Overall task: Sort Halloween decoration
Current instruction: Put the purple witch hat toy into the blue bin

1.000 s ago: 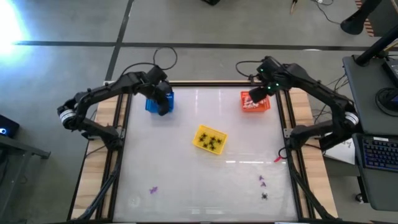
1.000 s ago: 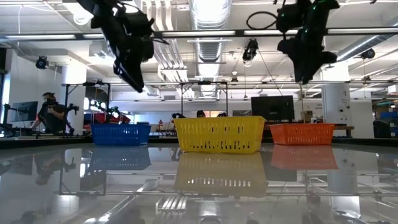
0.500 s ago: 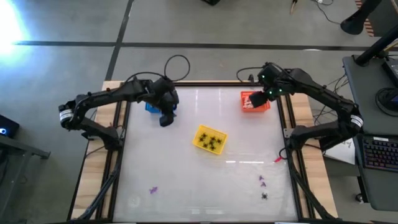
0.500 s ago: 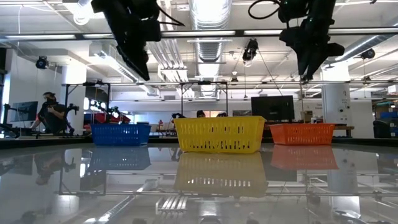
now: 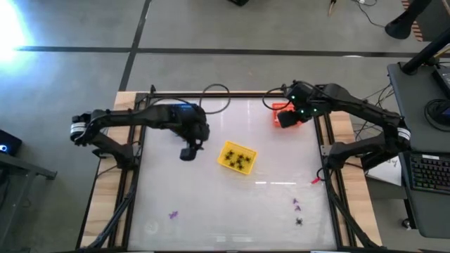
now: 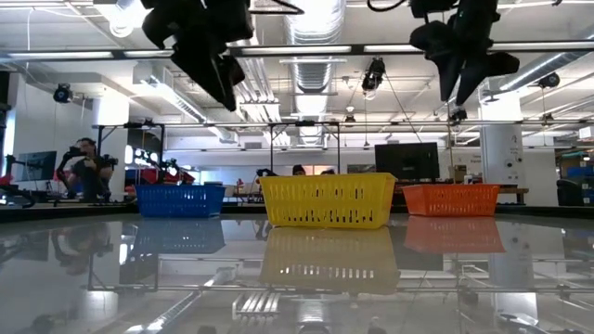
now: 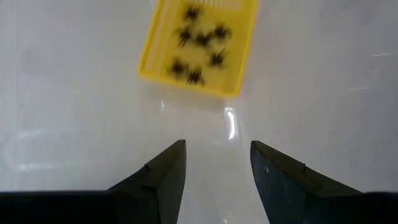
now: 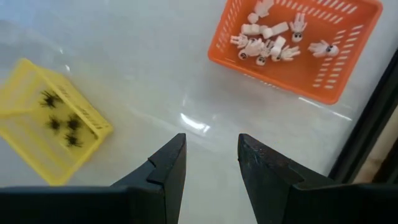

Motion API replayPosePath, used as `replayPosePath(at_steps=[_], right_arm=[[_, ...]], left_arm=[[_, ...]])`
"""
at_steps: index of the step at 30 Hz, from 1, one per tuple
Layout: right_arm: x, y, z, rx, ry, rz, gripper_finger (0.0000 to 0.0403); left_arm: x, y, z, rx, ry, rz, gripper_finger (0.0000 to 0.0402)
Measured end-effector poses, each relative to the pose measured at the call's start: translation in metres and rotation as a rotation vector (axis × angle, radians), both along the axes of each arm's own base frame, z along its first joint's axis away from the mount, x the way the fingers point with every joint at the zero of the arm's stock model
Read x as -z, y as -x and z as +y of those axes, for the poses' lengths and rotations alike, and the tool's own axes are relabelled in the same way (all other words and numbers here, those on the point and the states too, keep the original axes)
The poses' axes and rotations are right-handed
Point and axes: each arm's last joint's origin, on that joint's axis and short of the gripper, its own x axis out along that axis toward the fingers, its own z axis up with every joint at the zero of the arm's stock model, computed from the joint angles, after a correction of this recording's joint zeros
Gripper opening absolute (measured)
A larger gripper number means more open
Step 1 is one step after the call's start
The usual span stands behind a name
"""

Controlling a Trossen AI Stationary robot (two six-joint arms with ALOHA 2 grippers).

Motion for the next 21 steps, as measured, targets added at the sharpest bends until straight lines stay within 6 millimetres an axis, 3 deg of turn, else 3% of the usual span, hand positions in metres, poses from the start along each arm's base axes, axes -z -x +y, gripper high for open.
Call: replayPosePath(at_steps=[6, 13, 17, 21], right_arm=[[-0.018, -0.002, 0.001, 0.061, 0.008, -0.071, 0.0137], [-0.03, -0.004, 0.006, 0.131, -0.023, -0.133, 0.0137], [-0.029, -0.008, 0.022, 0.1, -0.104, -0.119, 0.0137], [-0.024, -0.013, 0.05, 0.104, -0.161, -0.071, 0.0137]], left_arm=[[0.005, -0.022, -0.018, 0.089, -0.027, -0.101, 0.0162], [0.009, -0.028, -0.026, 0.121, -0.027, -0.106, 0.0162], [0.01, -0.024, -0.026, 0.113, -0.03, -0.069, 0.0162], [0.01, -0.018, -0.026, 0.096, -0.033, -0.023, 0.0162]])
